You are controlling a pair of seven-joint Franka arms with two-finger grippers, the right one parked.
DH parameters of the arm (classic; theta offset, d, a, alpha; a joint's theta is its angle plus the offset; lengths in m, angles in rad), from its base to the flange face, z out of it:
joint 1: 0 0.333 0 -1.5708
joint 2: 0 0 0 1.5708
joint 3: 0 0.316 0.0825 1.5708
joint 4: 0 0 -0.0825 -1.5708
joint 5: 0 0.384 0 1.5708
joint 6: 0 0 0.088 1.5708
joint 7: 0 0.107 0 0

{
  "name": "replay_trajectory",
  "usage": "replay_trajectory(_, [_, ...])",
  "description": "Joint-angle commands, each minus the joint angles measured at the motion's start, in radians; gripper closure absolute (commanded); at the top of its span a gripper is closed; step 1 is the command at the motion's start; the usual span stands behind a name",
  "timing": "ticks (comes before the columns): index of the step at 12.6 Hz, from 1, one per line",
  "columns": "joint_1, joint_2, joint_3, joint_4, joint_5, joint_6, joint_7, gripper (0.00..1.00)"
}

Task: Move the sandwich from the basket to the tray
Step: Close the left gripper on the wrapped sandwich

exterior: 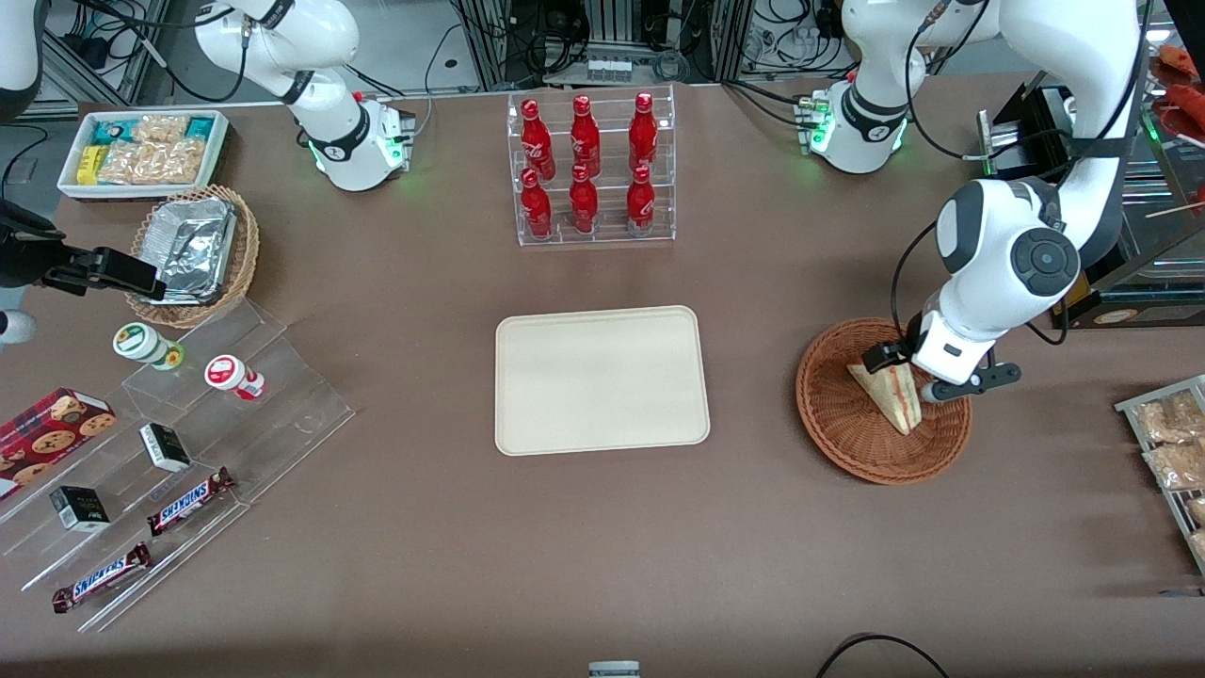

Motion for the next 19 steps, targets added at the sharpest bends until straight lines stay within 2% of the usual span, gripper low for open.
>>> replay_trajectory(1, [0.003,-0.003,0.0,-0.024,-0.001,0.046,-0.115,0.0])
replay_trajectory(5, [0.011,-0.001,0.003,-0.044,-0.002,0.089,-0.132,0.0])
replay_trajectory(15, [0.018,0.108,0.002,-0.055,-0.005,0.196,-0.211,0.0])
replay_trajectory(16, [0.018,0.109,0.002,-0.058,-0.005,0.195,-0.211,0.02])
replay_trajectory(17, [0.018,0.108,0.003,-0.064,-0.005,0.187,-0.211,0.35])
replay_trajectory(18, [0.018,0.1,0.003,-0.068,-0.005,0.167,-0.207,0.8])
replay_trajectory(19, [0.018,0.088,0.003,-0.064,-0.002,0.123,-0.195,1.0])
